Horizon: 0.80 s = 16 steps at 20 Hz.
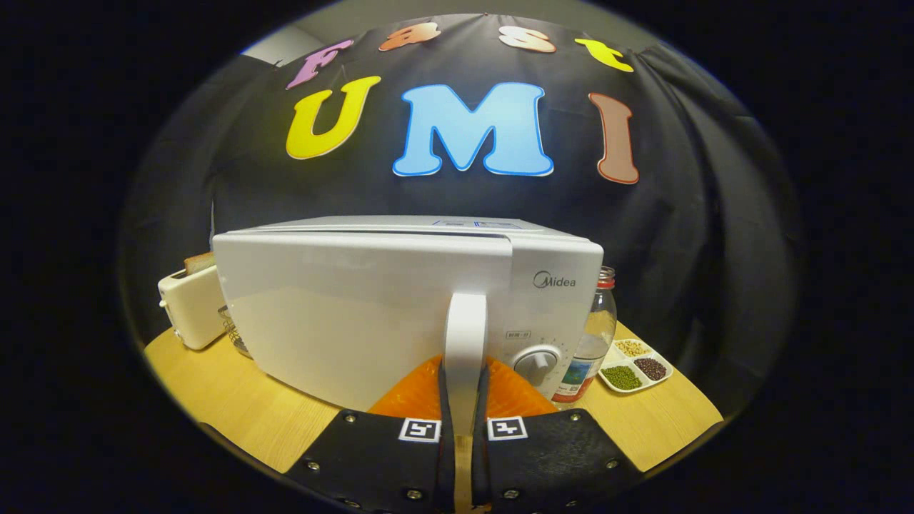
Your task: Open the microwave, put the food inside, and close the microwave door.
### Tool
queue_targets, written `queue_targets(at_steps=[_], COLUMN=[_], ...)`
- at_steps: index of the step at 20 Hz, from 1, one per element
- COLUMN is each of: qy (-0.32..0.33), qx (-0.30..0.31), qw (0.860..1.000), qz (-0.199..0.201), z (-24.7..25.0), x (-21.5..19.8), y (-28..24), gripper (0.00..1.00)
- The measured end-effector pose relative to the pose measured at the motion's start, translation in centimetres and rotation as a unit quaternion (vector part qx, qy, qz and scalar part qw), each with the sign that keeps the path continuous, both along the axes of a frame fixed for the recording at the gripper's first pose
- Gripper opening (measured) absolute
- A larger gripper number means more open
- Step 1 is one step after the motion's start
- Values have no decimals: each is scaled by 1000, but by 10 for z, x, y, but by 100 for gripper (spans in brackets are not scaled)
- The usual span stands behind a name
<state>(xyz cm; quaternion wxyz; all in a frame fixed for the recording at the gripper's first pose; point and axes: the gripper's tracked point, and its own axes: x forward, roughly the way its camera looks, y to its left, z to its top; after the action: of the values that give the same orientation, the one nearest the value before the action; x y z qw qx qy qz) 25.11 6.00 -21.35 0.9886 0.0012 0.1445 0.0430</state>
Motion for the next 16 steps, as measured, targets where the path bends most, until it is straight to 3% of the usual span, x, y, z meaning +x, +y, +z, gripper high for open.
queue_targets(at_steps=[4,9,16], qy=[19,37,44], qx=[10,17,12], qw=[1000,998,996], qz=[4,44,81], z=[2,6,11], x=[-41,-95,-152], y=[12,37,79], gripper=[9,10,21])
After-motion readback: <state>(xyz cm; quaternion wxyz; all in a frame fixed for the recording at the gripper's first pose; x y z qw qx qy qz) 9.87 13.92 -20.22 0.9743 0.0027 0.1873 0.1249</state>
